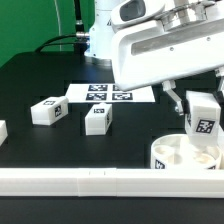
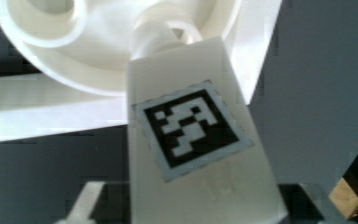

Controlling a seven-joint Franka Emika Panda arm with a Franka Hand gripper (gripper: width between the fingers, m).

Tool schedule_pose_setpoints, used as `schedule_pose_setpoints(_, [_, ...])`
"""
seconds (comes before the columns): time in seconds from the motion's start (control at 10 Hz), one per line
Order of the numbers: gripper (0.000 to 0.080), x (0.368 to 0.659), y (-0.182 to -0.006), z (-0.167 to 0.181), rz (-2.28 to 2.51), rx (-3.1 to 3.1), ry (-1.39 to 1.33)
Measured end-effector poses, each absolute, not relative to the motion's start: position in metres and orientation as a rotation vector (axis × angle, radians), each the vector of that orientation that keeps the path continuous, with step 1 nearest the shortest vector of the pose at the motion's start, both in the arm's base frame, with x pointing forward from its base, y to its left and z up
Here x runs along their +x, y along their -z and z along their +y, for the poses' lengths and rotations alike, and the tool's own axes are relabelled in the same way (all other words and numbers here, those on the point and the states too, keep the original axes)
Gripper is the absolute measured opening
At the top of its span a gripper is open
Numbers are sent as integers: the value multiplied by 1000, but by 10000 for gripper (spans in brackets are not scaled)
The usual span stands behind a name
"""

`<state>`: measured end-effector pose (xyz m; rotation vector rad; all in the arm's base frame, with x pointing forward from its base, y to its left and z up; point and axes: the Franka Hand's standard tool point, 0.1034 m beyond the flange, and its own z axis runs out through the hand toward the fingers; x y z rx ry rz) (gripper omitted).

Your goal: Assemble stool

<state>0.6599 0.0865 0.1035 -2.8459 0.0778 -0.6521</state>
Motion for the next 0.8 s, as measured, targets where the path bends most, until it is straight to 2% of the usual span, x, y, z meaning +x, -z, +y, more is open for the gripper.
schedule_pose_setpoints(0.8, [333, 665, -103, 90, 75, -2841, 657])
